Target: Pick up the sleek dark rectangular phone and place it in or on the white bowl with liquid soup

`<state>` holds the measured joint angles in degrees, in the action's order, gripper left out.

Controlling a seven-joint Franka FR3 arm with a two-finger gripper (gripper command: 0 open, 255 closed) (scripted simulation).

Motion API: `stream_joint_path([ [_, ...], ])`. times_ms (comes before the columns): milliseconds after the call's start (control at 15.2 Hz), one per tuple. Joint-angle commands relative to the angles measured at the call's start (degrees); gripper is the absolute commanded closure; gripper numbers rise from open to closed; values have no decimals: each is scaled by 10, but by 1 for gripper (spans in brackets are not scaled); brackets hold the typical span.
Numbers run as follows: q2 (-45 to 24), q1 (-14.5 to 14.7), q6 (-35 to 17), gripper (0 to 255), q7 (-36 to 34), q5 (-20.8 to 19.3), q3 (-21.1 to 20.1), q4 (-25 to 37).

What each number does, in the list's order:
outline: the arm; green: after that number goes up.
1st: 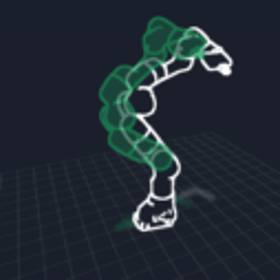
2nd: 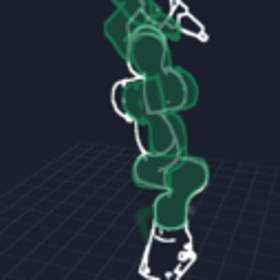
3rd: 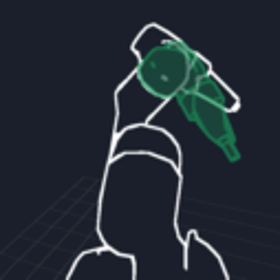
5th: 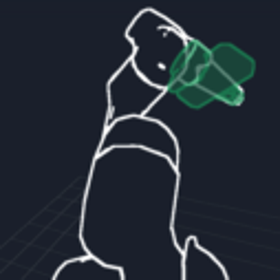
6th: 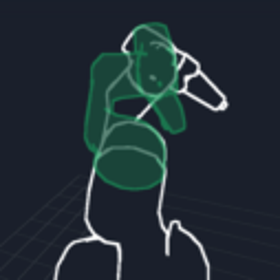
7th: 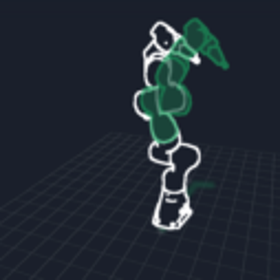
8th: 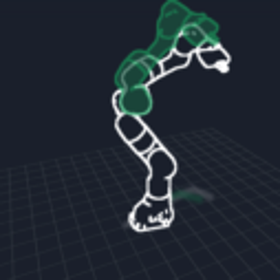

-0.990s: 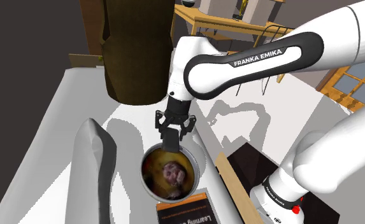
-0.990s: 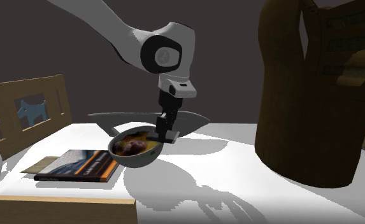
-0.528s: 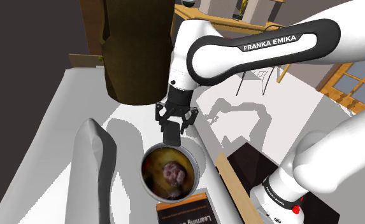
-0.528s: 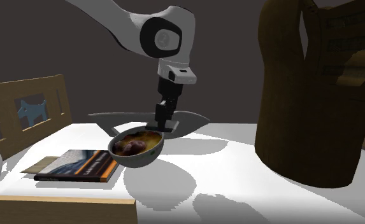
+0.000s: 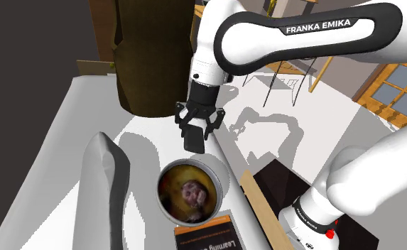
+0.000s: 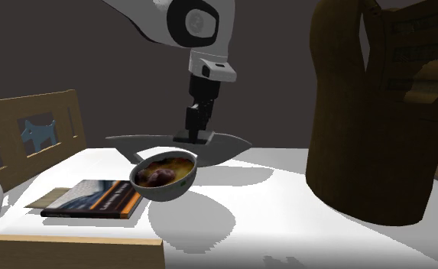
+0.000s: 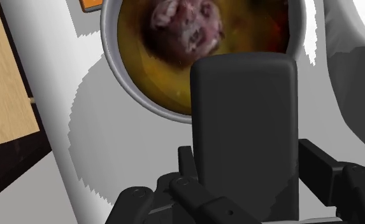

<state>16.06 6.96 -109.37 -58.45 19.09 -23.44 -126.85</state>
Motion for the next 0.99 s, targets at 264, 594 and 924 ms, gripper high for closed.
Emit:
stream_joint_path([
  [264, 36, 25, 11, 255, -45, 23, -27, -10],
  [594, 55, 47, -3, 255, -80, 43, -55, -31],
  [924, 44, 48, -43, 255, -74, 48, -63, -61],
])
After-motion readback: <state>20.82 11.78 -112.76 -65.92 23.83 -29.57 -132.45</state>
